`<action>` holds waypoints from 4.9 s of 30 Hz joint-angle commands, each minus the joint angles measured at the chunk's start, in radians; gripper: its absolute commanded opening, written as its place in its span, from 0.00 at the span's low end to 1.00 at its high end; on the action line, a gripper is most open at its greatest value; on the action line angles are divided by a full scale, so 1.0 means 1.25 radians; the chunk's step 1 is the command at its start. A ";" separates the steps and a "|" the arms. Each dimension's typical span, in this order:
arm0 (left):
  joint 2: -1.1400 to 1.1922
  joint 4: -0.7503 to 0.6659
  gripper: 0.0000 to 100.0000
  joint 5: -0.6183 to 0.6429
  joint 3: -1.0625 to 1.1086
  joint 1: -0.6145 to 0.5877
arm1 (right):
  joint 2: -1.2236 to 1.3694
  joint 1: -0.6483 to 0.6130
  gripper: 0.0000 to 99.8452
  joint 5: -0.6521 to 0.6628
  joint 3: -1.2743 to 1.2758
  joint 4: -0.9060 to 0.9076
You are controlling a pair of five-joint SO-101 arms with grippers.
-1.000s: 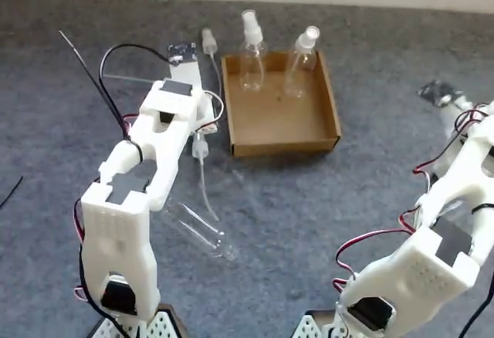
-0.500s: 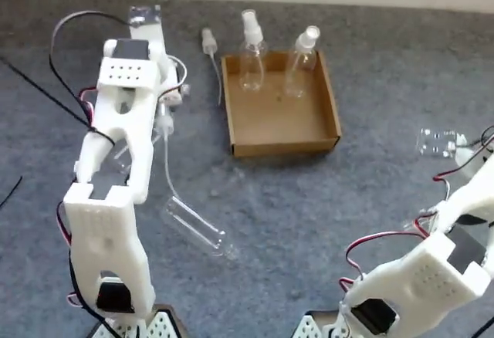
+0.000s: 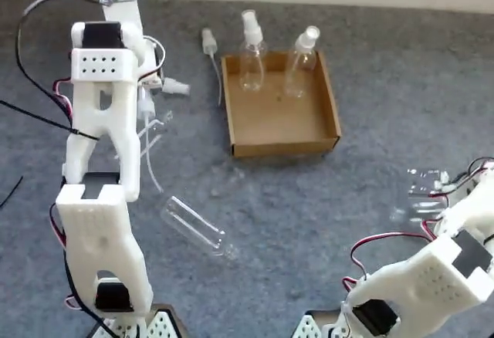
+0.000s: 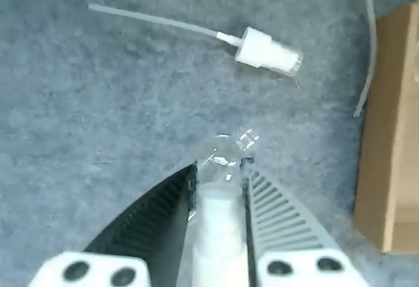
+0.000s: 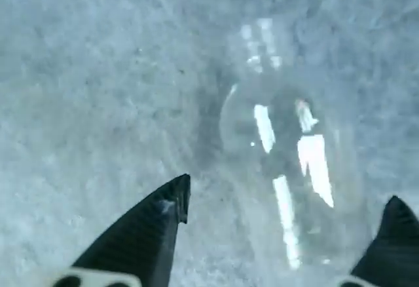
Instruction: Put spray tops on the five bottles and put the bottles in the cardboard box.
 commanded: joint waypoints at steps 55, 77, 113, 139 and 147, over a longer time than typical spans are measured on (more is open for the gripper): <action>-0.434 -0.532 0.11 -0.457 1.123 -0.017 | -0.127 -0.231 0.38 -1.344 -0.017 -0.023; -0.447 -0.464 0.01 -0.485 1.137 -0.017 | -0.126 -0.245 0.38 -1.347 -0.019 -0.023; -0.601 -0.275 0.10 -0.485 1.055 -0.023 | 0.122 -0.246 0.32 -1.197 -0.299 0.166; -0.591 -0.538 0.10 -0.532 1.260 -0.046 | 0.123 -0.224 0.32 -1.194 -0.298 0.166; -0.591 -0.541 0.10 -0.533 1.302 -0.042 | 0.123 -0.225 0.32 -1.194 -0.296 0.168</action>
